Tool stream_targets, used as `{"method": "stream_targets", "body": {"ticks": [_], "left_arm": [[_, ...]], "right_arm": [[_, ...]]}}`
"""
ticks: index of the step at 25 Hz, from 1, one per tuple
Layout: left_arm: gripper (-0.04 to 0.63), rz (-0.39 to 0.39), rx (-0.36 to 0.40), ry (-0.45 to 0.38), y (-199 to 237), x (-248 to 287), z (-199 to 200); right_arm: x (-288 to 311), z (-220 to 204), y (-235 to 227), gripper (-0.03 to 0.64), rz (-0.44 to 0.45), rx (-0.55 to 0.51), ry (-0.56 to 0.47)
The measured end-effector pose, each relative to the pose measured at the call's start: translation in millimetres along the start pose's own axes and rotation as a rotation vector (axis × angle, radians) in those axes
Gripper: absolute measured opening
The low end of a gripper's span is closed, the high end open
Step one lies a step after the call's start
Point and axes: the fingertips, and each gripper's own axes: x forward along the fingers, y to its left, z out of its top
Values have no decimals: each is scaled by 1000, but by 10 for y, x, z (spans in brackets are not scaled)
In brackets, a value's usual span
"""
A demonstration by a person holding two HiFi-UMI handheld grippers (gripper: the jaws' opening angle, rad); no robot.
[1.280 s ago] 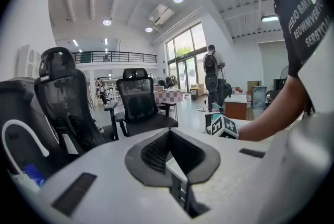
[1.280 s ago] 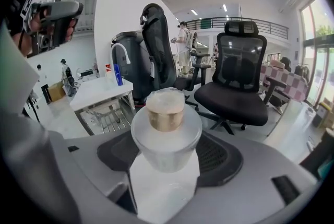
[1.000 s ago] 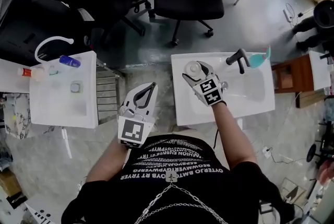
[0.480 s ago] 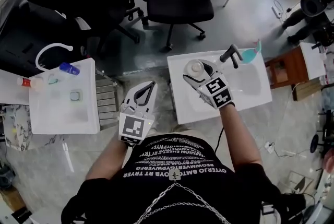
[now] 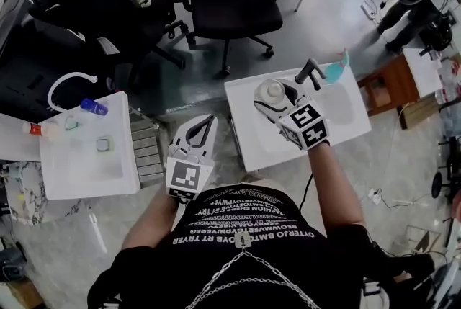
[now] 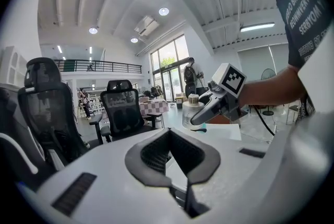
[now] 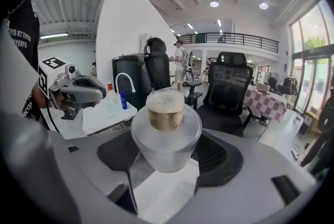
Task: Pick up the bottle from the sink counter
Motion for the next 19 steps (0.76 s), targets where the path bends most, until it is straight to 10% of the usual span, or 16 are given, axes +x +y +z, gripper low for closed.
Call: {"method": "stream_targets", "body": {"ticks": [19], "left_arm": [[5,2,-20,4,62,-35,-77]], "right_arm": [[19,17,-20,327,-16,16,27]]}}
